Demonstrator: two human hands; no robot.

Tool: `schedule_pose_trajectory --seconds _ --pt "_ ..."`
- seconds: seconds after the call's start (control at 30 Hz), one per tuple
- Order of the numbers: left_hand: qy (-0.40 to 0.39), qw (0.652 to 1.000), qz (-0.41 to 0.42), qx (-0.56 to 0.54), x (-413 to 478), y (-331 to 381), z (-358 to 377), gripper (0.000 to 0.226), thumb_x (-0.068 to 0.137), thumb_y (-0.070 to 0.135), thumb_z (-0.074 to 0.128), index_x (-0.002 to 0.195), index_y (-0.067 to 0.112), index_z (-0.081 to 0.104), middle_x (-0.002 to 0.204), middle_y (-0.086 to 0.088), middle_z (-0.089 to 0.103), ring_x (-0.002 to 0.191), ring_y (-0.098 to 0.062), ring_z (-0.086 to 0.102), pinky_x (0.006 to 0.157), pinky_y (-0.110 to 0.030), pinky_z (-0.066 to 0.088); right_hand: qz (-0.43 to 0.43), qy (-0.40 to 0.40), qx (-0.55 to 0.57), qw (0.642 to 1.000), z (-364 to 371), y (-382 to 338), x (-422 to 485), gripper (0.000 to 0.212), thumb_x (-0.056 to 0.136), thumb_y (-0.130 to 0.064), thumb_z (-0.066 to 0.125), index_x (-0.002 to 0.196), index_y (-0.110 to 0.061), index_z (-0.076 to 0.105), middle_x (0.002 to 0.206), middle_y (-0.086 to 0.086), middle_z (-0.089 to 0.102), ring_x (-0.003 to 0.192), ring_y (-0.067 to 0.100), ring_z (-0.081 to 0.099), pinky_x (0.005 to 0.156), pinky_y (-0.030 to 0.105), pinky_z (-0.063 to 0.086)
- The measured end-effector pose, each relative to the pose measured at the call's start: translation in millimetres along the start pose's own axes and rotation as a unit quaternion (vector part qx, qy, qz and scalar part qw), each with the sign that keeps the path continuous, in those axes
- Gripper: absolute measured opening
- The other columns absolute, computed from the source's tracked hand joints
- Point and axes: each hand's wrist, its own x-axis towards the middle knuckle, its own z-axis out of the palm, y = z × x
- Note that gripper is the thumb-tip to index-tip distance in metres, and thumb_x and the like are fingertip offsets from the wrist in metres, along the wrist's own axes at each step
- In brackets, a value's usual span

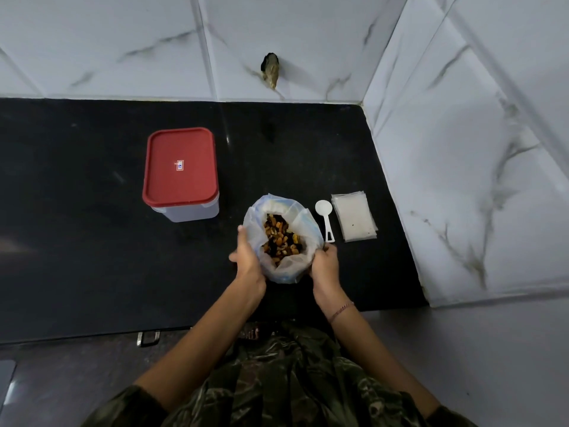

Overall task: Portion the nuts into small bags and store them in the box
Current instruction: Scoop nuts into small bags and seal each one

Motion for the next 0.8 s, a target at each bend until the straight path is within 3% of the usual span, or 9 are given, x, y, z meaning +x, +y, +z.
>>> schedule_pose_trajectory --seconds 0.13,0.2,0.3,0.43,0.5,0.57,0.63,0.7,0.8 --pt "0.047 0.956 0.222 0.185 -4.9 -5.9 -2.7 0.046 0.092 0.023 0.061 0.127 0.012 0.033 0.12 -0.006 0.04 0.105 -0.016 0.048 0.086 -0.03 0.045 -0.325 0.098 -0.247 0.908 -3.6 -0.5 -9.7 0.041 0.093 -0.009 0.05 0.133 -0.01 0.041 0.133 0.006 0.035 0.124 0.014 0.036 0.096 0.022 0.038" --pt "0.037 0.931 0.282 0.23 -1.3 -5.9 -7.6 0.031 0.094 0.018 0.058 0.121 0.011 0.044 0.113 -0.003 0.05 0.097 -0.011 0.054 0.08 -0.027 0.048 -0.356 0.05 -0.267 0.894 -1.8 -3.8 -5.6 0.048 0.092 -0.02 0.055 0.136 -0.011 0.038 0.135 0.006 0.034 0.123 0.012 0.036 0.095 0.021 0.038" --pt "0.051 0.941 0.237 0.235 10.8 -0.2 -13.9 0.019 0.096 0.014 0.052 0.11 0.006 0.063 0.105 -0.009 0.065 0.096 -0.02 0.062 0.086 -0.037 0.053 -0.33 -0.041 -0.344 0.878 -5.8 -4.5 3.3 0.038 0.094 -0.019 0.053 0.132 -0.015 0.045 0.13 0.001 0.039 0.113 0.007 0.046 0.079 0.006 0.04" --pt "0.042 0.921 0.258 0.289 11.3 8.6 -16.9 0.022 0.094 0.015 0.053 0.111 0.005 0.062 0.11 -0.015 0.064 0.092 -0.017 0.06 0.075 -0.031 0.05 -0.434 0.024 -0.499 0.75 -12.1 -14.8 14.5 0.031 0.092 -0.019 0.055 0.123 -0.018 0.054 0.125 0.001 0.045 0.111 0.015 0.048 0.088 0.025 0.049" --pt "0.058 0.853 0.377 0.356 6.2 10.9 -14.8 0.042 0.09 0.02 0.06 0.128 0.008 0.049 0.124 -0.011 0.054 0.112 -0.021 0.053 0.088 -0.032 0.048 -0.488 0.001 -0.529 0.694 -5.4 -27.0 21.6 0.037 0.088 -0.017 0.06 0.124 -0.018 0.054 0.129 0.002 0.043 0.117 0.017 0.044 0.095 0.029 0.046" --pt "0.067 0.73 0.509 0.451 2.7 13.3 -8.4 0.066 0.082 0.024 0.07 0.137 0.007 0.038 0.134 -0.014 0.043 0.122 -0.025 0.04 0.096 -0.035 0.041 -0.509 -0.073 -0.561 0.649 8.8 -37.8 29.1 0.045 0.086 -0.013 0.063 0.129 -0.017 0.05 0.137 0.004 0.038 0.126 0.02 0.037 0.102 0.031 0.042" --pt "0.056 0.62 0.542 0.565 7.2 18.8 1.3 0.077 0.076 0.028 0.074 0.139 0.011 0.035 0.14 -0.017 0.036 0.124 -0.03 0.036 0.096 -0.038 0.041 -0.51 -0.114 -0.594 0.612 24.9 -40.6 37.5 0.053 0.085 -0.009 0.061 0.135 -0.013 0.044 0.144 0.009 0.034 0.129 0.026 0.035 0.102 0.037 0.043" --pt "0.047 0.567 0.508 0.647 11.7 26.5 11.1 0.069 0.08 0.023 0.07 0.139 0.016 0.034 0.143 -0.018 0.031 0.125 -0.032 0.034 0.091 -0.037 0.045 -0.502 -0.131 -0.604 0.605 36.4 -40.7 44.8 0.054 0.087 -0.006 0.057 0.138 -0.008 0.04 0.145 0.011 0.033 0.126 0.03 0.038 0.096 0.039 0.047" --pt "0.042 0.532 0.491 0.689 17.0 35.7 19.4 0.058 0.086 0.009 0.059 0.138 0.013 0.035 0.134 -0.015 0.039 0.118 -0.028 0.041 0.084 -0.032 0.047 -0.5 -0.145 -0.586 0.621 41.4 -43.7 57.5 0.048 0.09 -0.002 0.05 0.137 -0.009 0.042 0.136 0.008 0.044 0.114 0.026 0.047 0.091 0.033 0.047"
